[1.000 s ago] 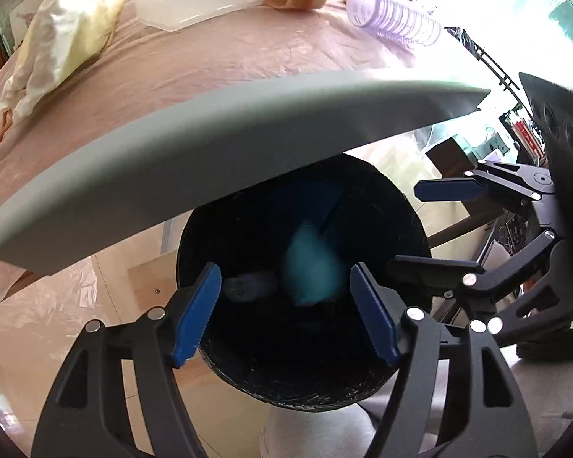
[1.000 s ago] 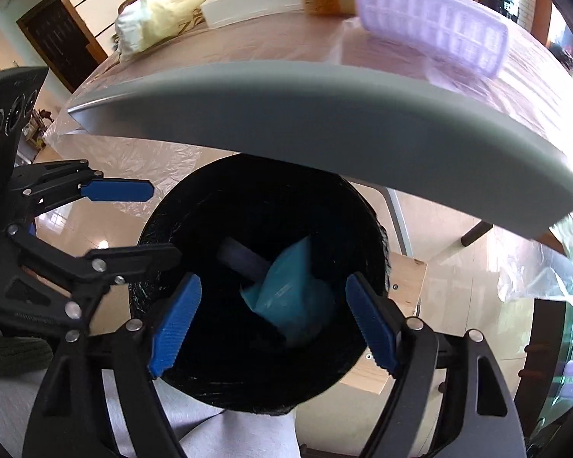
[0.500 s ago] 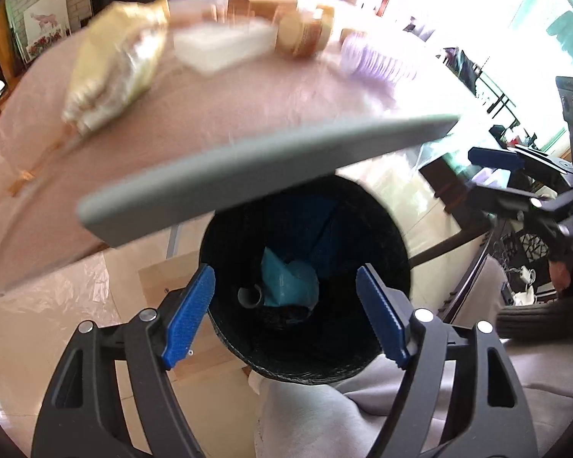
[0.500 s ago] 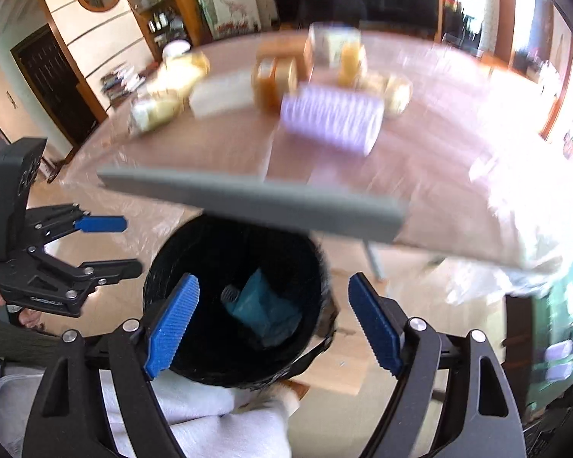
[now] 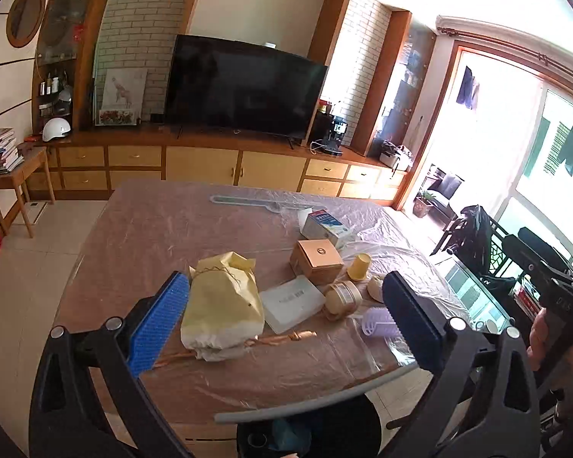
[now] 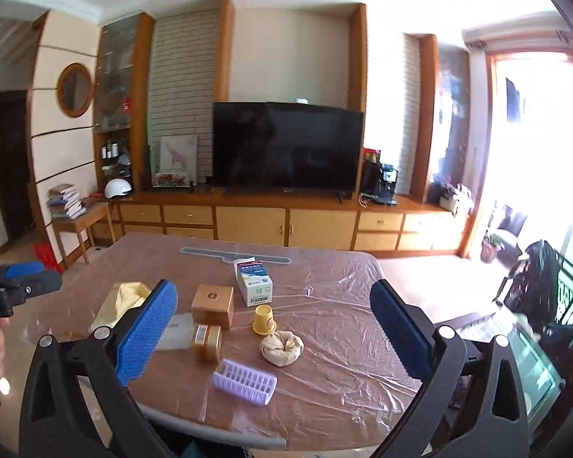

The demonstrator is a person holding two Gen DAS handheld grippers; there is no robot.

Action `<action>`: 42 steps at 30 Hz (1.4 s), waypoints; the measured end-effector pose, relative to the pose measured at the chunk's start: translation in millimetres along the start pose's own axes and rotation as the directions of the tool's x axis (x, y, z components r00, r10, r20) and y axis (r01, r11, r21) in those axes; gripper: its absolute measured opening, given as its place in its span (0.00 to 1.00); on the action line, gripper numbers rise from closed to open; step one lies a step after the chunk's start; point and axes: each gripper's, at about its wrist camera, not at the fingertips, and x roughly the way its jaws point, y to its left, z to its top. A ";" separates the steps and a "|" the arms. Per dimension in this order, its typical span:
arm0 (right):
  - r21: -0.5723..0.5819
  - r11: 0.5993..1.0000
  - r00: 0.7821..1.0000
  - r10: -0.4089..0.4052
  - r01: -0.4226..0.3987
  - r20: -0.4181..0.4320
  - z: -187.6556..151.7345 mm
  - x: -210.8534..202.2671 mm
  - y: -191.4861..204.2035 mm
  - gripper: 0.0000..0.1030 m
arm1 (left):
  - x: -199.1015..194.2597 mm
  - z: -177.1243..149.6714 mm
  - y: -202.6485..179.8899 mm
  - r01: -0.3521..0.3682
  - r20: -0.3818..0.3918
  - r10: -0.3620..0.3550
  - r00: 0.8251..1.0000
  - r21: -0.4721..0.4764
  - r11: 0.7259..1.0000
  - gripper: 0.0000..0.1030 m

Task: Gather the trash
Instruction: 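Move both tools back over the table toward the remaining items, then grasp the beige cloth bundle with the right tool while the left tool grasps the yellow paper bag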

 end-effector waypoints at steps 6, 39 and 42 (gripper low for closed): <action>0.077 0.996 0.981 0.066 -0.053 -0.182 6.6 50.9 -18.6 0.96 | 42.8 5.1 20.5 -0.030 -0.128 0.026 0.991 -0.028 0.999 0.98; 0.175 0.984 0.831 0.111 -0.016 -0.545 -81.0 200.9 -40.6 0.87 | 159.6 -2.1 74.3 -0.085 -0.409 0.069 0.910 -0.022 0.996 0.98; 0.183 0.983 0.817 0.114 -0.011 -0.564 -85.8 208.4 -40.9 0.83 | 167.0 -5.7 79.6 -0.091 -0.430 0.072 0.900 -0.024 0.996 0.98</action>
